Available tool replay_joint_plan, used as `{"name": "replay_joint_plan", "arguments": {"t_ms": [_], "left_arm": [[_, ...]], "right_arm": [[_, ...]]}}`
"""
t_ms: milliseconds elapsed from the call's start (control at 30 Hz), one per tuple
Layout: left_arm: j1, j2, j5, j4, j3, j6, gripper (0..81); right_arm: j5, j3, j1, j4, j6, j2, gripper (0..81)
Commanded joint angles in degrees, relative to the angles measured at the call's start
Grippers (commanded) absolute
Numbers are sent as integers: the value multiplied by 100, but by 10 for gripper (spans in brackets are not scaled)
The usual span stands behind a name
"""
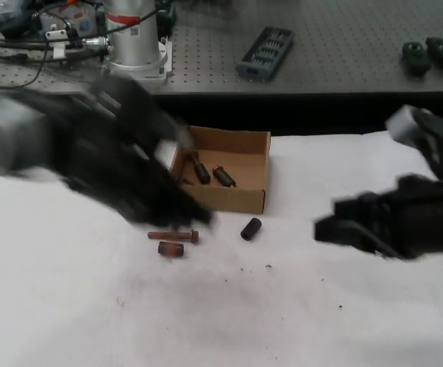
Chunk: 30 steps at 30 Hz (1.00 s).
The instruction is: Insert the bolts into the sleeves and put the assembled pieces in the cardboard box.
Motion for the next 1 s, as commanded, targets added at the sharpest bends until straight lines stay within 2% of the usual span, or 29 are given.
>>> {"name": "replay_joint_plan", "arguments": {"t_ms": [0, 100, 200, 433, 733, 967], "left_arm": [[397, -760, 48, -199, 221, -389, 6], [818, -1543, 418, -187, 459, -606, 6], [1060, -2330, 673, -83, 628, -754, 6], [1136, -3518, 646, 435, 634, -713, 6], [1136, -4227, 646, 1005, 644, -685, 6], [1144, -4767, 450, -200, 997, -758, 6]], "right_arm": [[251, -527, 9, -161, 404, 706, 230], [612, -1194, 9, 10, 964, 1592, 230], [616, -1856, 9, 184, 1631, 2290, 245], [658, -3205, 9, 1064, 2469, 3499, 268], [1026, -4062, 9, 2113, 2579, 4133, 268], [1355, -4175, 220, 2236, 2579, 4316, 268]]}}
